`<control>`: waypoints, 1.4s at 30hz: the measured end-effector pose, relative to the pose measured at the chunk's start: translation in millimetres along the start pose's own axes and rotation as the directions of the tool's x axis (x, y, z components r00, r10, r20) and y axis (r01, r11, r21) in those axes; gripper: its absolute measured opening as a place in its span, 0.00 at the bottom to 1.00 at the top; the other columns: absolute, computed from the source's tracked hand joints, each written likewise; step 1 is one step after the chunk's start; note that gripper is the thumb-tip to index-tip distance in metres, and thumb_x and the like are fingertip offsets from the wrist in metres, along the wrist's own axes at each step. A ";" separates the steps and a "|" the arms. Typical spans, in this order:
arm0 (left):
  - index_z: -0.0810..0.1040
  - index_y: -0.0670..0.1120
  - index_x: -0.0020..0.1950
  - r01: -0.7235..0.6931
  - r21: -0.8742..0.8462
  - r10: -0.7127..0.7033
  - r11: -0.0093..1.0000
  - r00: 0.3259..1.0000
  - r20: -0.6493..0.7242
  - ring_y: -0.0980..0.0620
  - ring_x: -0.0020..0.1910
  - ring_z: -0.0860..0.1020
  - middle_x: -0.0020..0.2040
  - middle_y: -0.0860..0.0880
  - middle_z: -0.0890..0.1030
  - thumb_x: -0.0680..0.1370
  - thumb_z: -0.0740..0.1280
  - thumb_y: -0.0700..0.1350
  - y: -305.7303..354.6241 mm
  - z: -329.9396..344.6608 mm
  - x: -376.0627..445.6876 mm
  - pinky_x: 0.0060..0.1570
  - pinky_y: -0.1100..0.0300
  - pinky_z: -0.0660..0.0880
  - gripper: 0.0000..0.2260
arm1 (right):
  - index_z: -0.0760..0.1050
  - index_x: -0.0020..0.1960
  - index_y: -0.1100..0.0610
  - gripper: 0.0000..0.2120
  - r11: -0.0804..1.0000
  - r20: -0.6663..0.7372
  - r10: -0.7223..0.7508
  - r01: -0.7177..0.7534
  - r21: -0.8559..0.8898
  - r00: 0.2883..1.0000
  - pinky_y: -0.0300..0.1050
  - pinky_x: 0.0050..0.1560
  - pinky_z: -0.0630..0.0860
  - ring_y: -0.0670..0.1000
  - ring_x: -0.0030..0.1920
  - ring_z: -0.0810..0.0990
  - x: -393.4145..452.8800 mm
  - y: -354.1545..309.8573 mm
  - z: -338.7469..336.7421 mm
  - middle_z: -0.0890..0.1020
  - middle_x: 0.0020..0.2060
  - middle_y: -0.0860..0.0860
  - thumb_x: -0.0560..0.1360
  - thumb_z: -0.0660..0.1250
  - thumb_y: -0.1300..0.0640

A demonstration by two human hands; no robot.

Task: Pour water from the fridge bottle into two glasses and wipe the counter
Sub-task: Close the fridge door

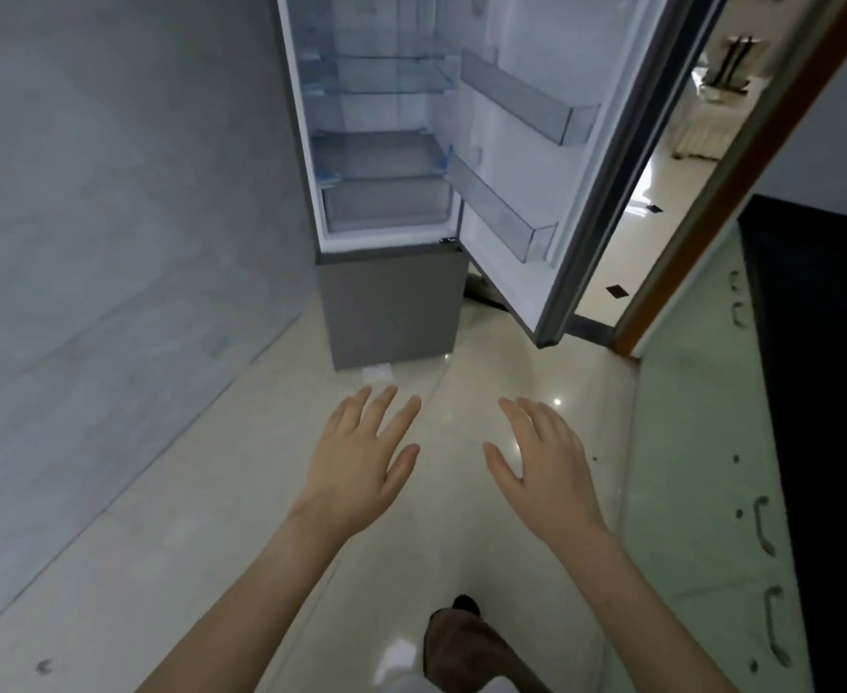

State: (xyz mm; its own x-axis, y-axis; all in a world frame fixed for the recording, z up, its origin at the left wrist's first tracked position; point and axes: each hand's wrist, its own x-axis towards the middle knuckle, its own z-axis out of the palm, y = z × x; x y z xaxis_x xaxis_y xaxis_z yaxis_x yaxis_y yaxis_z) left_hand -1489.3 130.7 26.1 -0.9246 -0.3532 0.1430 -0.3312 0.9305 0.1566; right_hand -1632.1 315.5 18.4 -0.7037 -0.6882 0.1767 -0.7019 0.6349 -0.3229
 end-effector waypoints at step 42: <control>0.80 0.43 0.42 -0.536 0.161 0.543 0.829 0.700 -0.463 0.48 0.32 0.75 0.32 0.48 0.77 0.70 0.75 0.40 63.7 -33.3 604.3 0.39 0.57 0.74 0.05 | 0.68 0.64 0.51 0.11 0.444 -0.308 0.693 -0.050 0.894 0.651 0.25 0.40 0.70 0.39 0.50 0.75 483.2 188.3 -121.9 0.76 0.50 0.43 0.83 0.54 0.51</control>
State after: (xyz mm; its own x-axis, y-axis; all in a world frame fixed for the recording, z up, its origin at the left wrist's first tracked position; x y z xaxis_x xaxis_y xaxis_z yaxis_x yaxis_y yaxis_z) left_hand -2062.9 -26.7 155.1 -0.7399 0.2132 0.6381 0.1909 0.9760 -0.1047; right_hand -2117.7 145.3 156.3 -0.9790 0.1001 0.1776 -0.1782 0.0023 -0.9840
